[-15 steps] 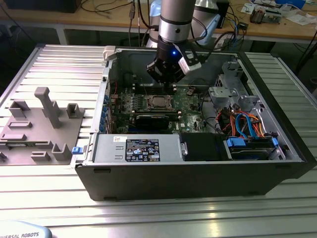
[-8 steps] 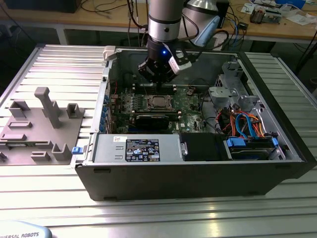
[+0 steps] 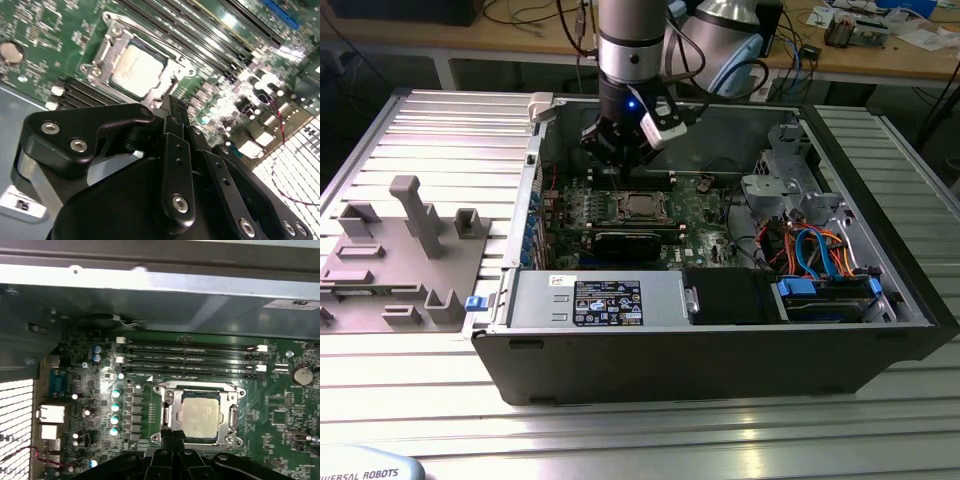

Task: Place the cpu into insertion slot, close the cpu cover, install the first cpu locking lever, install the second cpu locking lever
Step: 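Install the first cpu locking lever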

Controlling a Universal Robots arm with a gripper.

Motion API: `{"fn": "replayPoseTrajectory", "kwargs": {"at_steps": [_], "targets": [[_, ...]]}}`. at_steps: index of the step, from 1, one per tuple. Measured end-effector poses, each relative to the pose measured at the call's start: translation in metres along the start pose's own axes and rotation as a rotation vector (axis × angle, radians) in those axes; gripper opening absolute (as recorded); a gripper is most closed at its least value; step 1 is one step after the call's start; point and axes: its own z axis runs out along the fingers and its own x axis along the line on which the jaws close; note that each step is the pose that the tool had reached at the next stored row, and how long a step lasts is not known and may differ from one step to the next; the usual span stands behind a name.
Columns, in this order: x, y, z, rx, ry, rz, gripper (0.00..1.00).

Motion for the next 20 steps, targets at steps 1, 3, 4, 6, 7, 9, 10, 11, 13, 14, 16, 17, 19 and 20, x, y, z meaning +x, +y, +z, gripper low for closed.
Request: {"fn": "replayPoseTrajectory", "kwargs": {"at_steps": [1, 3, 4, 6, 7, 9, 10, 11, 13, 14, 16, 17, 19, 20], "targets": [[0.0029, 0.0002, 0.0000, -0.0001, -0.0005, 0.000, 0.11], [0.0090, 0.0005, -0.0001, 0.0000, -0.0012, 0.000, 0.11], [0.0119, 0.0007, -0.0001, 0.0000, -0.0016, 0.000, 0.11], [0.0161, 0.0018, -0.0001, 0.0001, -0.0019, -0.001, 0.11], [0.0176, 0.0027, -0.0001, 0.0001, -0.0021, -0.001, 0.11], [0.0204, 0.0051, -0.0002, 0.0001, -0.0024, -0.002, 0.11], [0.0216, 0.0063, -0.0001, 0.0000, -0.0025, -0.002, 0.11], [0.0230, 0.0076, -0.0002, 0.0001, -0.0026, -0.002, 0.11], [0.0256, 0.0099, -0.0002, 0.0001, -0.0028, -0.002, 0.11], [0.0272, 0.0115, -0.0002, 0.0001, -0.0029, -0.002, 0.11], [0.0311, 0.0151, -0.0002, 0.0001, -0.0037, -0.002, 0.11], [0.0325, 0.0174, -0.0002, 0.0000, -0.0039, -0.002, 0.11], [0.0338, 0.0247, -0.0003, 0.0000, -0.0040, -0.004, 0.11], [0.0338, 0.0271, -0.0002, -0.0003, -0.0040, -0.006, 0.11]]}}
